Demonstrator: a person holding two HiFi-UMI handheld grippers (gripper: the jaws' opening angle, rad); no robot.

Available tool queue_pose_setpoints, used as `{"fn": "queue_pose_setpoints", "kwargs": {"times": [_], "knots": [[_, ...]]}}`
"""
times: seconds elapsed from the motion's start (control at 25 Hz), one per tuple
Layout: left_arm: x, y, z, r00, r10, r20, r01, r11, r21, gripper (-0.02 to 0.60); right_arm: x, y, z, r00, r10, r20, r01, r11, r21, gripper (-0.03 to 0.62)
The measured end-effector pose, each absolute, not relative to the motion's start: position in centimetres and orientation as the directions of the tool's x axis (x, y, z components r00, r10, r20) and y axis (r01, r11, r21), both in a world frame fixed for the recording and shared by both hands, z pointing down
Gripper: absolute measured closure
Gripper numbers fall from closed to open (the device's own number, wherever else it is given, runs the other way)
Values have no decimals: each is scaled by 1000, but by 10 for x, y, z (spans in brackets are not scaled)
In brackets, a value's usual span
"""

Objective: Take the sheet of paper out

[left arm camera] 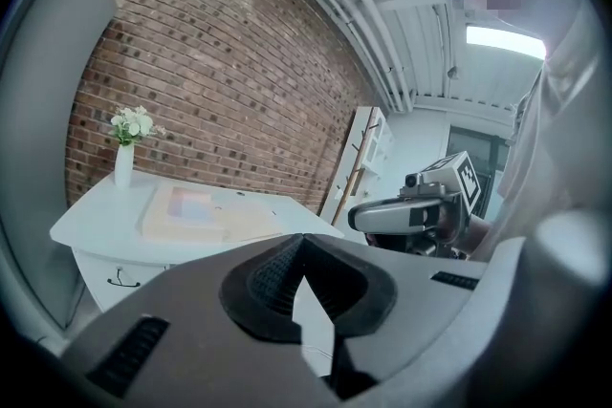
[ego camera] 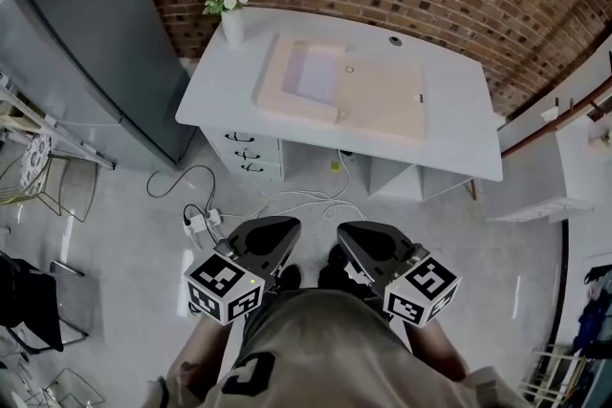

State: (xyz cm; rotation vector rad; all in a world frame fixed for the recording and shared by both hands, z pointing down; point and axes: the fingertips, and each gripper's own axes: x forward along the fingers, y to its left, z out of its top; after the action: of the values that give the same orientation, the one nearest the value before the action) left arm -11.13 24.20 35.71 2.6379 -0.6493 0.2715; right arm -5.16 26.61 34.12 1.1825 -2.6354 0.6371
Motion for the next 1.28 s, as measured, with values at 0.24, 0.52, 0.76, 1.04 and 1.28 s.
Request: {"fn": "queue_pose_setpoints", "kwargs": {"times": [0.24, 0.52, 0.76, 1.04, 1.28], "knots": [[-82, 226, 356, 858, -418, 297, -504, -794, 340, 568, -27, 247, 347, -698, -636, 330, -716, 608, -343, 571], [-36, 199, 351, 839, -445, 315, -535, -781, 323, 568, 20, 215, 345, -729, -614, 302, -684, 635, -360, 571], [2, 186, 353, 824, -454, 340, -554, -772, 313, 568, 62, 193, 350, -739, -602, 302, -672, 630, -389, 571], [21, 180, 353, 791, -486, 371, -597, -744, 299, 567, 81, 182, 349, -775, -567, 280, -630, 662, -405, 571], [31, 170, 353, 778, -492, 391, -611, -737, 289, 568, 94, 173, 341, -782, -569, 255, -621, 672, -404, 571]]}}
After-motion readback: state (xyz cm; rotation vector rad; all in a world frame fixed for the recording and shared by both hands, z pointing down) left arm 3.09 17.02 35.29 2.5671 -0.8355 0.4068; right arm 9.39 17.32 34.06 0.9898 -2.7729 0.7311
